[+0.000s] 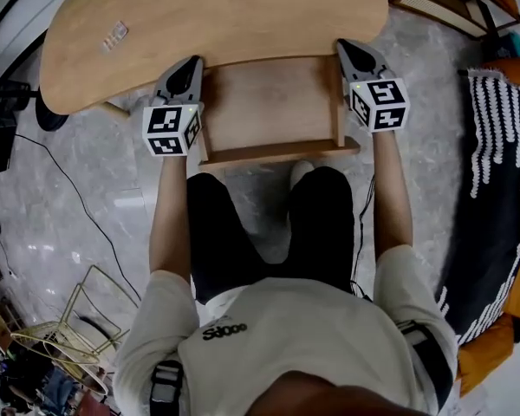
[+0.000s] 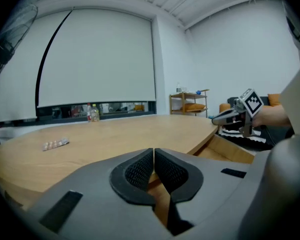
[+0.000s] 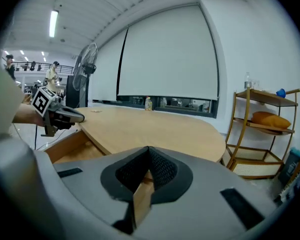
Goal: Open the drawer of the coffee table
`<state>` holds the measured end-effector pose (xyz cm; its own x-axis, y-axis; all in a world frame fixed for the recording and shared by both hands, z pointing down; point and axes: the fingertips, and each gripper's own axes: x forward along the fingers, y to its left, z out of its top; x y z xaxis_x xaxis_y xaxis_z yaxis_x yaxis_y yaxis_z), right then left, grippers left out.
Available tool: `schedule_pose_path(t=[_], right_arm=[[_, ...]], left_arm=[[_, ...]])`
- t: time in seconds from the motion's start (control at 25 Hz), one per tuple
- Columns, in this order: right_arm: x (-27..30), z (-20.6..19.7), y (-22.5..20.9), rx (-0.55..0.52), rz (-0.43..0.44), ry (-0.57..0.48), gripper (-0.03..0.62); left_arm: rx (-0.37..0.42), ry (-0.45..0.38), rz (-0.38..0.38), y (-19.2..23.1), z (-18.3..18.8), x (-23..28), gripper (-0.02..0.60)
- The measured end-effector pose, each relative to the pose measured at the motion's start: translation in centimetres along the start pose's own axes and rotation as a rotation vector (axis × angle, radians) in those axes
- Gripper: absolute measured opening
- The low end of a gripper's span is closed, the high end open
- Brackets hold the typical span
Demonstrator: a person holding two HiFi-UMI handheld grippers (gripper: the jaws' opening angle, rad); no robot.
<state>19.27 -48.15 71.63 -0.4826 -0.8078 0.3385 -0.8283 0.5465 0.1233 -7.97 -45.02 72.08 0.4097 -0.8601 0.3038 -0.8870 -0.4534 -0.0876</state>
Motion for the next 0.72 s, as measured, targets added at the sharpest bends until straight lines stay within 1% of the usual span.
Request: schedule_pose_path(t=[0.12, 0.24, 0.4, 0.6, 0.72], right_arm=[[-0.8, 1.5, -0.5, 0.003, -0.017, 0.066, 0.006], [-3.0, 4.6, -0.4, 0.018, -0.014, 0.108, 0.006], [-6.0, 10.8, -0.9, 0.017, -0.013, 0.128, 0.006], [-8.9, 20.4, -1.8, 0.029, -0.016, 0.134, 0.006], [-11.1, 26.0, -2.0, 0.015, -0.022, 0.144, 0.006]], left_arm=[[-0.034, 0.055, 0.012, 0.4, 1.0, -0.9, 0.025], [-0.046, 0.087, -0.001, 0.5, 3.8, -2.3, 0.025], [-0.048, 0.108, -0.014, 1.1, 10.0, -4.1, 0.025], [-0.055, 0.133, -0.026, 2.4, 18.9, -7.1, 0.025], [-0.058, 0.145, -0.030, 3.0, 24.4, -9.6, 0.025]])
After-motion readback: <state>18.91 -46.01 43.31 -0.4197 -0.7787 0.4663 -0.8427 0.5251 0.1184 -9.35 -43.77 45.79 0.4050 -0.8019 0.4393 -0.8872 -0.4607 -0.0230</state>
